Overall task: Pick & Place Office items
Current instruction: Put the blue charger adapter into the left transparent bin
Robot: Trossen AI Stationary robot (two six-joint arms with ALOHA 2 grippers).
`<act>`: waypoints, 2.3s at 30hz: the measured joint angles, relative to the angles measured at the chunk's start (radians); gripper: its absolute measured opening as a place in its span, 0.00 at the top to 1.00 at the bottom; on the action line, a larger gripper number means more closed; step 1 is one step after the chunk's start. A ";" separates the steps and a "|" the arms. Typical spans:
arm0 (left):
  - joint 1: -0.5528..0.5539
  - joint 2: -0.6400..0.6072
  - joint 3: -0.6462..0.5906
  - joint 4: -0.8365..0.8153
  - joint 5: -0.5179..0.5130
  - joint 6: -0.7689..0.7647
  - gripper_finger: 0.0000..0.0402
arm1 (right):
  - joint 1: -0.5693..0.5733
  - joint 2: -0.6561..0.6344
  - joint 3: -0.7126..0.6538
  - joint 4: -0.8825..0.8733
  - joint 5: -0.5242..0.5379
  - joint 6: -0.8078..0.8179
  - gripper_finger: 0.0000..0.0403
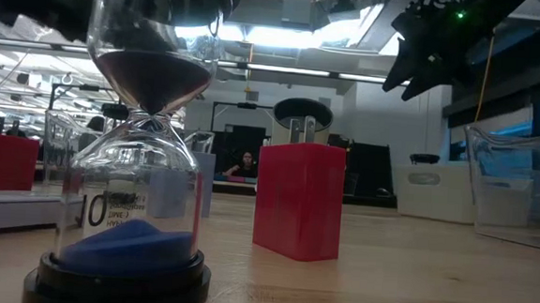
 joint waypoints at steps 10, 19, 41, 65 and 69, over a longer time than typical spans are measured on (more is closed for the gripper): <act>-0.125 0.369 0.226 -0.016 -0.036 -0.038 0.38 | 0.000 0.000 0.000 -0.003 0.000 -0.003 0.28; -0.141 0.638 0.550 -0.473 -0.016 -0.328 0.38 | 0.000 0.000 0.000 -0.004 -0.009 0.002 0.28; -0.175 0.948 0.885 -0.796 0.005 -0.426 0.38 | 0.000 0.001 0.000 -0.012 -0.009 -0.012 0.28; -0.198 0.959 0.886 -0.882 -0.032 -0.694 0.38 | 0.000 0.001 0.000 -0.015 -0.009 -0.041 0.28; -0.206 0.978 0.886 -0.879 -0.034 -0.686 0.38 | 0.000 0.001 0.000 -0.015 -0.009 -0.042 0.28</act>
